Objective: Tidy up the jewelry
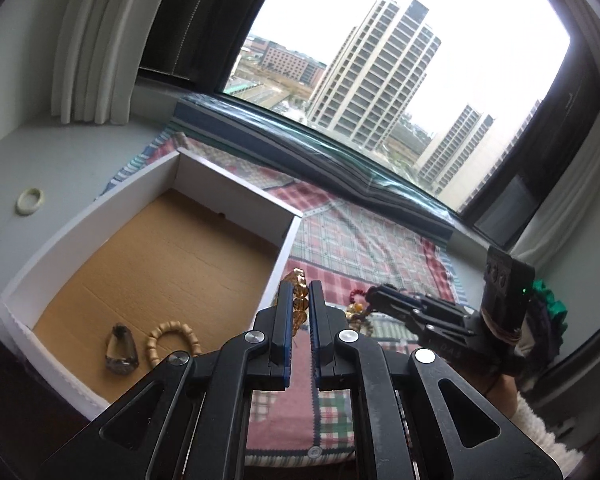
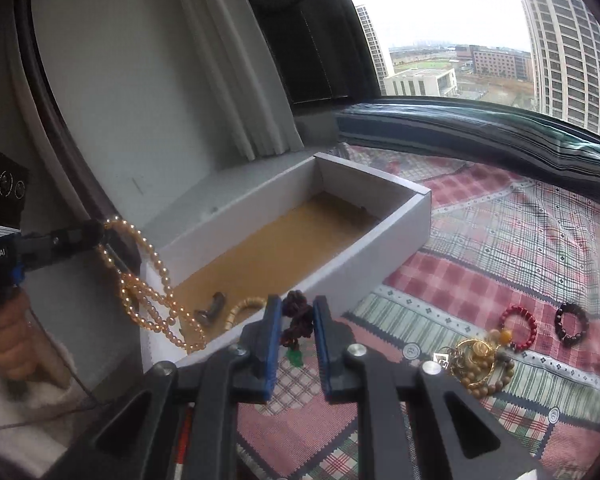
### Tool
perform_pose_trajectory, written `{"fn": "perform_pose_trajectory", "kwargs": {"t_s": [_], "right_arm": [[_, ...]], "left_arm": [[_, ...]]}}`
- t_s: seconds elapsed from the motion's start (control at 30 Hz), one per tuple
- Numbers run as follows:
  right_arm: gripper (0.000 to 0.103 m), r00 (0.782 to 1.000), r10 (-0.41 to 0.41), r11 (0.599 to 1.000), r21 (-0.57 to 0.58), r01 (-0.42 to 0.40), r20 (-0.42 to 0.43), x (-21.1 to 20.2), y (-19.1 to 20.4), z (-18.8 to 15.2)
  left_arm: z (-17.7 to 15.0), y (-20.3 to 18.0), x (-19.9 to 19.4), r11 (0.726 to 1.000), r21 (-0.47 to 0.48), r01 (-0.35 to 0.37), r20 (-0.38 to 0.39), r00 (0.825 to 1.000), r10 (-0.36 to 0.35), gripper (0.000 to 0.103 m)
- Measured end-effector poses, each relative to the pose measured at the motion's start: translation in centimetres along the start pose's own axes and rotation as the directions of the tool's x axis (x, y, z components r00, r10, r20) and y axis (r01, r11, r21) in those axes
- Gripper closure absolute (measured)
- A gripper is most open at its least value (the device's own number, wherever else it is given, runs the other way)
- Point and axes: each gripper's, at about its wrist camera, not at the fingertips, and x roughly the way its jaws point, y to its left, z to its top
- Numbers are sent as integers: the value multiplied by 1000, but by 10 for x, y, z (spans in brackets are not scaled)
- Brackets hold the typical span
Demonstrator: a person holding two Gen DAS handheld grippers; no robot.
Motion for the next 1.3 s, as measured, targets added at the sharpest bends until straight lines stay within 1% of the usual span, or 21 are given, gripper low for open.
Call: {"fn": "perform_pose_trajectory", "kwargs": {"t_s": [0.07,0.13,0.23,0.33,0.43,0.47,0.5,0.53,0.57,0.6,0.63,0.67,0.7,0.77,0.87,0.97,1.03,1.17,1.3], "right_arm": [[87,1000,-4,999,-39,4,6,16,8,21],[87,1000,11,999,-48,-11,-8,39,13,39],[87,999,9,997,-71,-12,-45,79,21,58],[87,996,4,997,-79,-11,-91,119,23,67],[87,988,2,998,-65,-12,-153,163,21,67],[87,985,-6,998,-58,-4,-171,177,21,65],[85,981,-16,998,-55,5,-195,192,21,62],[84,974,-24,999,-51,13,-225,206,21,58],[84,967,-37,999,-48,25,-251,217,22,54],[78,962,-56,998,-43,46,-267,225,21,50],[60,960,-68,998,-30,62,-272,229,20,46],[49,960,-73,997,-18,70,-270,230,19,43],[34,962,-76,997,-11,75,-261,227,19,41],[33,968,-87,996,-25,84,-237,218,22,37],[32,969,-112,994,-44,104,-221,201,24,29],[26,969,-140,989,-65,129,-202,179,26,21],[23,970,-164,985,-75,153,-179,163,26,14],[22,970,-193,981,-62,186,-150,128,18,-5],[21,958,-250,968,-44,246,-142,94,2,-33]], "left_arm": [[13,19,14,999,-27,-29,-2,1000,29,98],[23,38,33,996,-49,-75,-3,997,75,98],[32,66,67,990,-61,-125,-32,992,123,98],[33,92,101,981,-77,-176,-81,982,170,98],[30,115,130,972,-105,-208,-133,972,194,97],[27,121,137,967,-112,-229,-148,966,211,97],[24,126,143,960,-119,-252,-162,959,232,91],[21,130,148,957,-122,-265,-176,954,242,76],[17,133,151,953,-125,-275,-186,950,250,56],[14,136,151,948,-129,-291,-191,945,264,47],[12,138,150,943,-129,-307,-192,941,280,35],[9,139,148,940,-128,-317,-188,938,291,31],[8,139,145,939,-127,-321,-185,937,295,30],[4,138,137,934,-126,-333,-176,934,309,25],[2,128,125,931,-105,-350,-154,931,332,19],[-8,110,110,936,-65,-345,-136,933,334,15],[-16,95,102,943,-38,-332,-128,937,325,14],[-37,55,87,958,22,-284,-112,952,285,10],[-59,12,78,971,96,-218,-112,967,228,8]]}}
